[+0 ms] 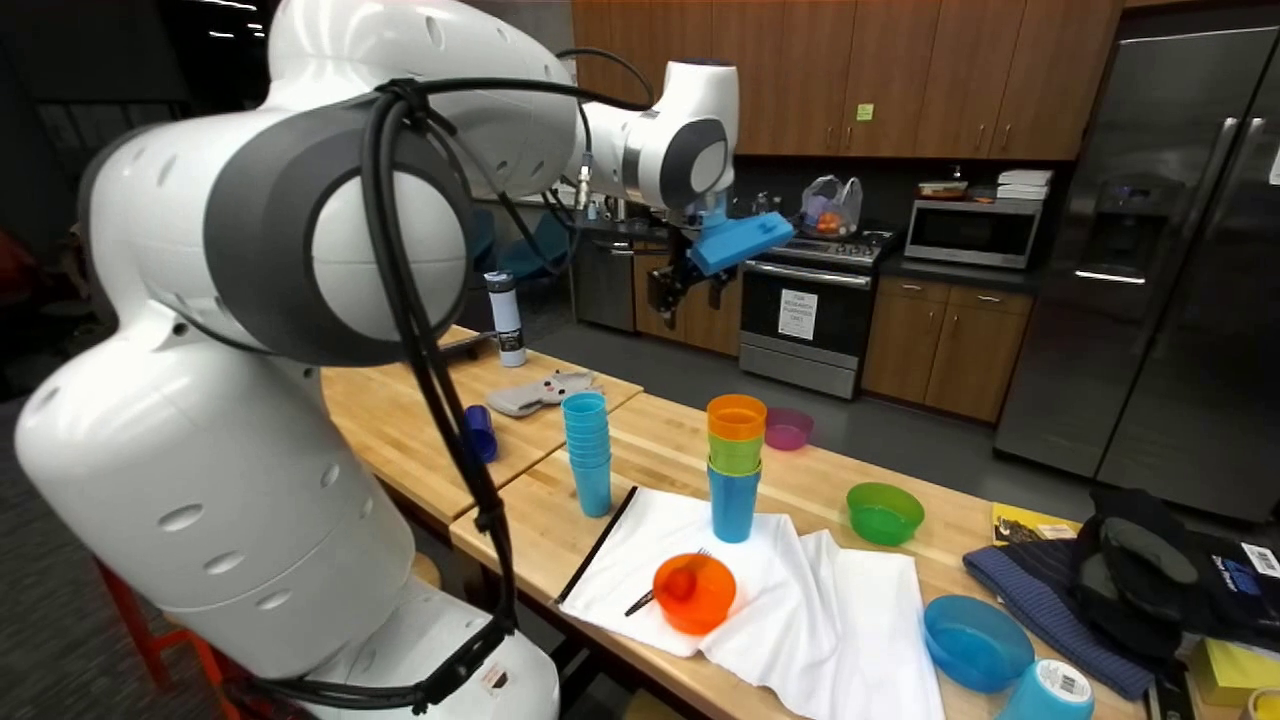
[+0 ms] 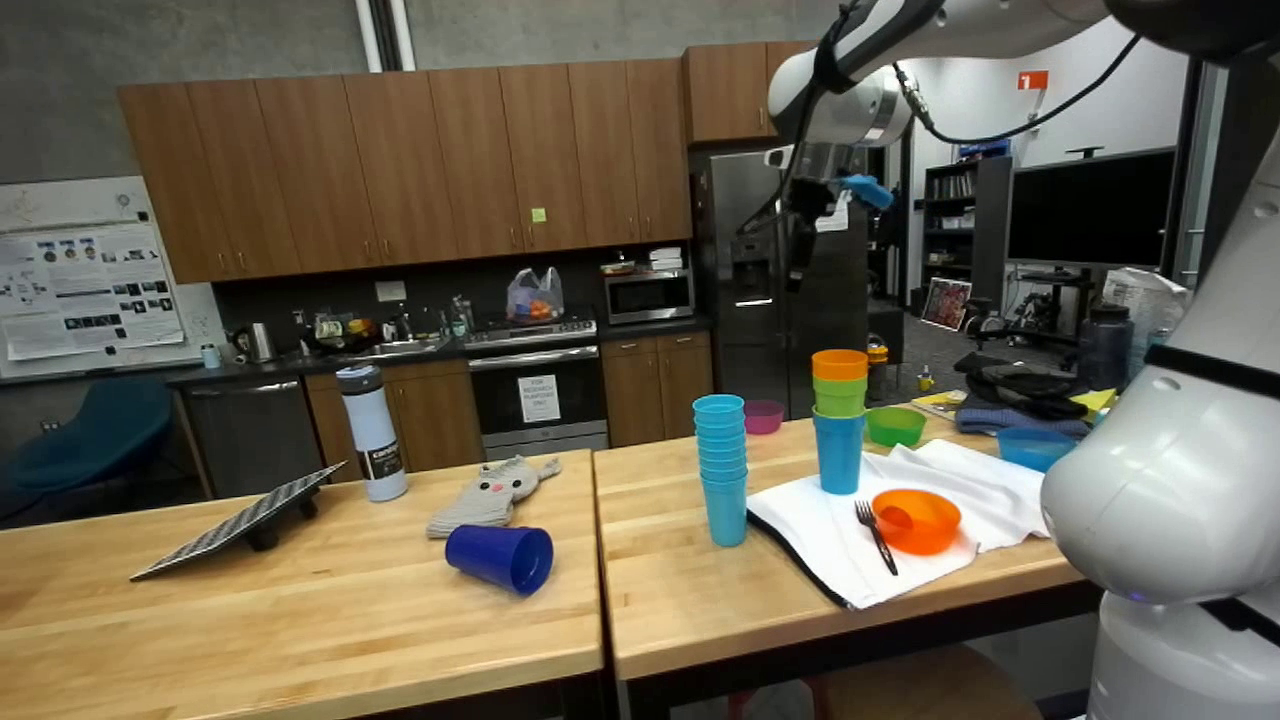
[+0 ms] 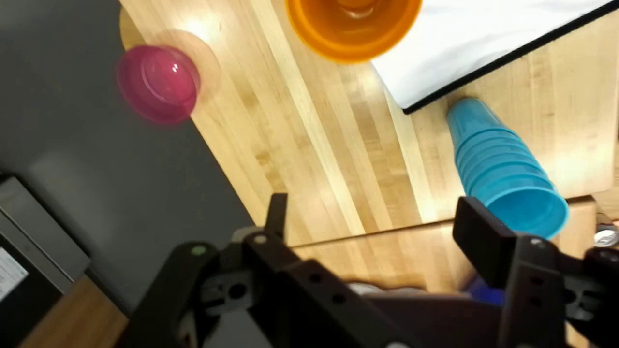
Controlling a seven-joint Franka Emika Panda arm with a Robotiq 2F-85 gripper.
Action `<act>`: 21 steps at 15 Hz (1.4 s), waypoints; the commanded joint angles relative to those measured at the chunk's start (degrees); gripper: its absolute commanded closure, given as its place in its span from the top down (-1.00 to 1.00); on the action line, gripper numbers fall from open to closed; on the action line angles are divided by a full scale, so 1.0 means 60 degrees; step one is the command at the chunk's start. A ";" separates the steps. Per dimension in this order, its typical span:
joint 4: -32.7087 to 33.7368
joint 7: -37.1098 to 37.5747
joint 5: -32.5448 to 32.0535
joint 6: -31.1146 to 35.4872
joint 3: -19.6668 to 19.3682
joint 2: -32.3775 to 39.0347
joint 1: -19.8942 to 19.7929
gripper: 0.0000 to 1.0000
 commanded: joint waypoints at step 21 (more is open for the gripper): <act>0.1281 -0.1816 0.0379 -0.2055 0.2756 0.2027 0.1815 1.00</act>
